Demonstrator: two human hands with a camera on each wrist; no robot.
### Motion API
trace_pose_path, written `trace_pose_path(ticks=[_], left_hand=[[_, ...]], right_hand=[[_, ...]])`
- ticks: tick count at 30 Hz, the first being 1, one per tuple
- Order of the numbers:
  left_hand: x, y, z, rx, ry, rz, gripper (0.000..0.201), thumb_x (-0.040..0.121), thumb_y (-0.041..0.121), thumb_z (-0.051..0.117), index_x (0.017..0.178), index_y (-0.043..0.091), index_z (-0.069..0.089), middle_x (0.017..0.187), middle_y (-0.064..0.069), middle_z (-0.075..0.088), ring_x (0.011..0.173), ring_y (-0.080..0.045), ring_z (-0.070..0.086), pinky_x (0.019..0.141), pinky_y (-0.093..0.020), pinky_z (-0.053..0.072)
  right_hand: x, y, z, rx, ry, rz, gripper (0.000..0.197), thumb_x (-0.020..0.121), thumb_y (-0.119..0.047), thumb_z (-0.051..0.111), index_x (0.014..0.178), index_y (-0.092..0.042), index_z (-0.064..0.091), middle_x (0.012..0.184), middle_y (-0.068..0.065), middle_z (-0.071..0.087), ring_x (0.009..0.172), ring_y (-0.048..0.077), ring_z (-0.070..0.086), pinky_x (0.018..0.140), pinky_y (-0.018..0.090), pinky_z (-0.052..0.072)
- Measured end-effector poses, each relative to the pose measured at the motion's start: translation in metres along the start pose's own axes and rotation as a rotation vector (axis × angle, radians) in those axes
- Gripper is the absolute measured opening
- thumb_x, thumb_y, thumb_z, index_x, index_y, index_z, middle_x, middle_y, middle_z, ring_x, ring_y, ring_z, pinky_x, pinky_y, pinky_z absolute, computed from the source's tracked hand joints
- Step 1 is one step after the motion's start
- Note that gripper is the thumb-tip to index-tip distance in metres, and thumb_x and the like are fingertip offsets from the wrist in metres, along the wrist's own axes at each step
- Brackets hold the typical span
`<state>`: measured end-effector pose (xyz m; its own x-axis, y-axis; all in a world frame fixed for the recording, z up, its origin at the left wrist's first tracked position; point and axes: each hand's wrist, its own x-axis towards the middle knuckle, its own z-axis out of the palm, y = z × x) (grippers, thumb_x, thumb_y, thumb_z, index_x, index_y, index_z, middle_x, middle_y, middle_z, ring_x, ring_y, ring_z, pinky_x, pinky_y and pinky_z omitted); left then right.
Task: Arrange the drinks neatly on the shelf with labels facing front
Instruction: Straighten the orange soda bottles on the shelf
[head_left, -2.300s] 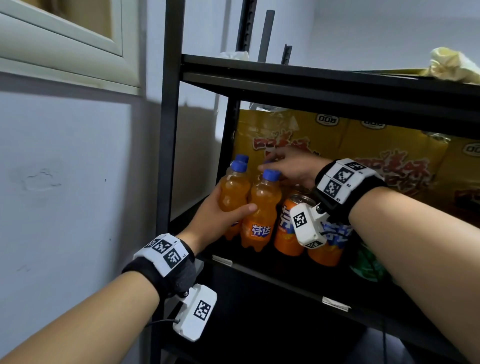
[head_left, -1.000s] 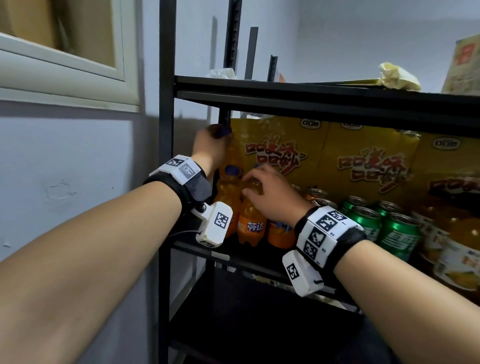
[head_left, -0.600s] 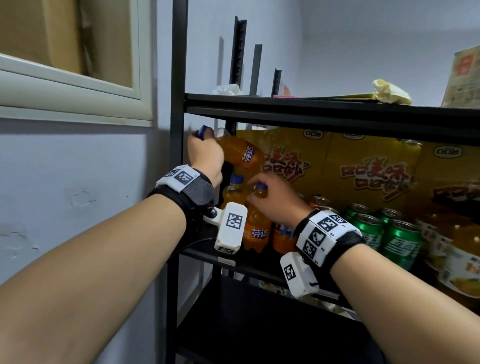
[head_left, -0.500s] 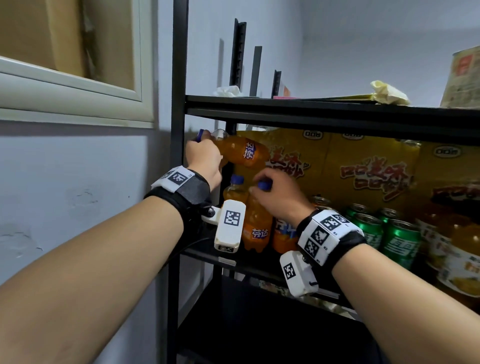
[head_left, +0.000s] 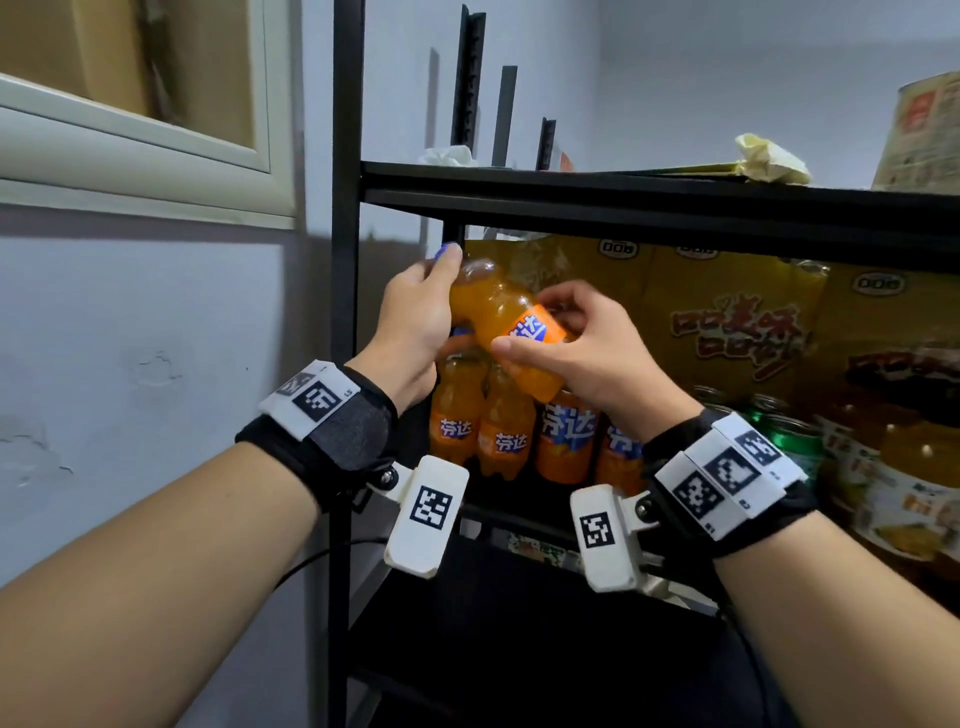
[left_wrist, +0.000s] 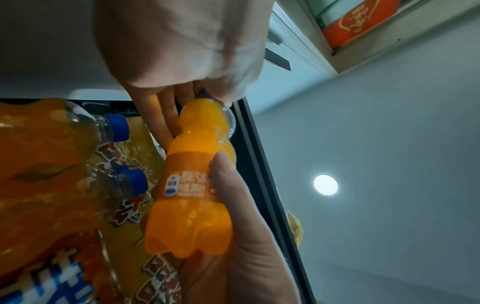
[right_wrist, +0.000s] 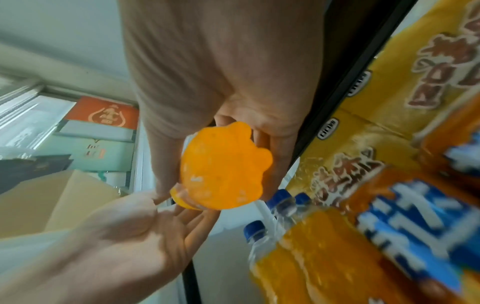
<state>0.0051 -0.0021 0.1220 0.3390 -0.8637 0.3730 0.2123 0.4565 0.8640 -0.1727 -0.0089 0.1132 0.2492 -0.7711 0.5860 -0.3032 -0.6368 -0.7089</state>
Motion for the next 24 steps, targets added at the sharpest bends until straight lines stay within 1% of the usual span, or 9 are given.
trace_pose_path(ticks=[1,3,4,6,9,11,15,20,24], left_hand=[[-0.004,-0.001,-0.001,-0.018,-0.042,-0.017,0.026,0.105,0.043,0.052,0.101,0.023,0.069,0.078,0.007,0.078,0.071,-0.011,0.076,0.056,-0.029,0.059],[-0.012,-0.003,-0.002,-0.066,-0.15,-0.124,0.037,0.105,0.047,0.051,0.115,0.019,0.073,0.099,-0.002,0.08,0.091,-0.02,0.077,0.074,-0.037,0.064],[-0.017,-0.005,-0.004,-0.081,-0.209,-0.183,0.042,0.104,0.049,0.05,0.122,0.018,0.072,0.11,-0.006,0.078,0.101,-0.024,0.075,0.085,-0.041,0.063],[-0.025,-0.009,-0.005,-0.106,-0.312,-0.243,0.043,0.104,0.047,0.049,0.13,0.018,0.068,0.122,-0.011,0.074,0.113,-0.028,0.071,0.096,-0.046,0.058],[-0.033,-0.014,-0.004,-0.153,-0.311,-0.202,0.039,0.106,0.037,0.05,0.135,0.014,0.063,0.128,-0.016,0.07,0.119,-0.034,0.068,0.102,-0.051,0.055],[-0.035,-0.015,-0.005,-0.149,-0.289,-0.159,0.038,0.106,0.036,0.052,0.133,0.012,0.062,0.129,-0.019,0.069,0.119,-0.037,0.066,0.102,-0.054,0.054],[-0.038,-0.015,-0.008,-0.065,-0.308,-0.134,0.042,0.104,0.044,0.053,0.135,0.016,0.059,0.126,-0.016,0.07,0.115,-0.035,0.07,0.096,-0.051,0.058],[-0.041,-0.017,-0.011,-0.135,-0.411,-0.262,0.047,0.102,0.048,0.053,0.135,0.015,0.061,0.128,-0.019,0.068,0.11,-0.035,0.069,0.093,-0.048,0.058],[-0.038,-0.02,-0.011,-0.242,-0.397,-0.275,0.043,0.105,0.036,0.049,0.143,0.015,0.056,0.141,-0.026,0.058,0.12,-0.041,0.063,0.106,-0.059,0.048]], right_hand=[[-0.006,0.004,0.003,0.068,0.031,0.012,0.068,0.064,-0.046,0.096,0.118,-0.03,0.058,0.113,-0.004,0.068,0.092,0.011,0.072,0.07,0.022,0.06],[-0.016,0.013,0.013,0.207,0.089,0.049,0.065,0.063,-0.04,0.098,0.115,-0.03,0.059,0.112,0.0,0.069,0.087,0.007,0.074,0.067,0.022,0.06],[-0.021,0.016,0.019,0.258,0.112,0.069,0.064,0.064,-0.038,0.098,0.113,-0.031,0.059,0.113,0.001,0.069,0.087,0.006,0.074,0.067,0.022,0.061],[-0.031,0.022,0.029,0.331,0.15,0.1,0.061,0.066,-0.034,0.098,0.113,-0.032,0.058,0.114,0.002,0.07,0.089,0.009,0.075,0.069,0.025,0.062],[-0.044,0.03,0.041,0.436,0.156,0.107,0.059,0.071,-0.032,0.095,0.117,-0.032,0.058,0.112,0.001,0.073,0.092,0.012,0.077,0.069,0.027,0.062],[-0.053,0.034,0.045,0.477,0.138,0.104,0.063,0.069,-0.04,0.094,0.121,-0.034,0.058,0.115,-0.001,0.074,0.096,0.013,0.076,0.071,0.028,0.062],[-0.07,0.038,0.048,0.432,0.094,0.072,0.079,0.062,-0.046,0.094,0.13,-0.038,0.057,0.116,-0.02,0.072,0.104,0.003,0.072,0.074,0.025,0.062],[-0.076,0.038,0.053,0.471,0.174,0.136,0.082,0.054,-0.046,0.097,0.125,-0.024,0.061,0.116,0.002,0.075,0.101,0.02,0.076,0.08,0.05,0.065],[-0.079,0.04,0.054,0.555,0.2,0.171,0.075,0.063,-0.048,0.091,0.127,-0.022,0.063,0.112,-0.001,0.077,0.1,0.021,0.077,0.084,0.053,0.064]])
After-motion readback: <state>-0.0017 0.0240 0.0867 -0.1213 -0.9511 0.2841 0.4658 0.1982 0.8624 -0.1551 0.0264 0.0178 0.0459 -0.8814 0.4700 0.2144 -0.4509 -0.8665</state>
